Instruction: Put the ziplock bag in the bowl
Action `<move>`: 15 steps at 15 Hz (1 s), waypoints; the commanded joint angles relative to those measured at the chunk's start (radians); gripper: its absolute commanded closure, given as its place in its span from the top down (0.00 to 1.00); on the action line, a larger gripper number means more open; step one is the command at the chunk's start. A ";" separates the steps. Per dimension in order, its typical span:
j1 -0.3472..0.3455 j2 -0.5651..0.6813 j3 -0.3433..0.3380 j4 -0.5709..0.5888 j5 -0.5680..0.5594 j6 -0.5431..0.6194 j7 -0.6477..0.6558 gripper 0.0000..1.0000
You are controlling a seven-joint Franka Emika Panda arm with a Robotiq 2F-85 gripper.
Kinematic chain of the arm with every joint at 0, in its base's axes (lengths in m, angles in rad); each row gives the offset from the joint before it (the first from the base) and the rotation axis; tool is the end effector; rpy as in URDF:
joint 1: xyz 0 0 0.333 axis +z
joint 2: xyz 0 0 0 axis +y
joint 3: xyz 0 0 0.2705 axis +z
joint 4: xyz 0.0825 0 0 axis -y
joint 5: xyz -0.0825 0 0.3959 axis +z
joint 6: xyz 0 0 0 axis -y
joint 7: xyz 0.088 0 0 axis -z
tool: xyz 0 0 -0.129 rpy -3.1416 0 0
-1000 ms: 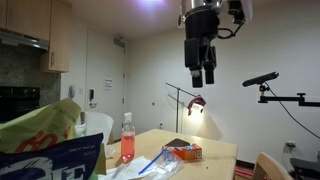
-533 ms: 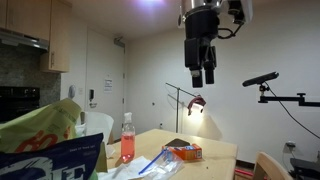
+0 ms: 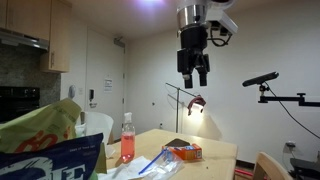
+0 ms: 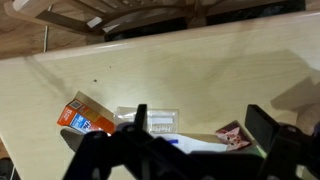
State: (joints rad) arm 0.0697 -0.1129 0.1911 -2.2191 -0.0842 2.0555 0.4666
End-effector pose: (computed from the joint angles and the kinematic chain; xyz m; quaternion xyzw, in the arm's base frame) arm 0.4998 0.1267 0.3461 0.9951 -0.0829 -0.0080 0.0537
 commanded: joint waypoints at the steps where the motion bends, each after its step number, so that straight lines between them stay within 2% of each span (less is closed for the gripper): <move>1: -0.026 0.109 -0.064 0.172 -0.026 -0.086 -0.037 1.00; 5: -0.039 0.221 -0.130 0.328 -0.010 -0.158 -0.118 1.00; 9: -0.064 0.325 -0.171 0.438 0.116 -0.228 -0.263 1.00; 11: -0.077 0.372 -0.192 0.478 0.148 -0.262 -0.247 1.00; 15: -0.089 0.450 -0.244 0.524 0.156 -0.289 -0.101 1.00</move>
State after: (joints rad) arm -0.0099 0.2755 -0.0275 -1.7652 0.0482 1.8229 0.2828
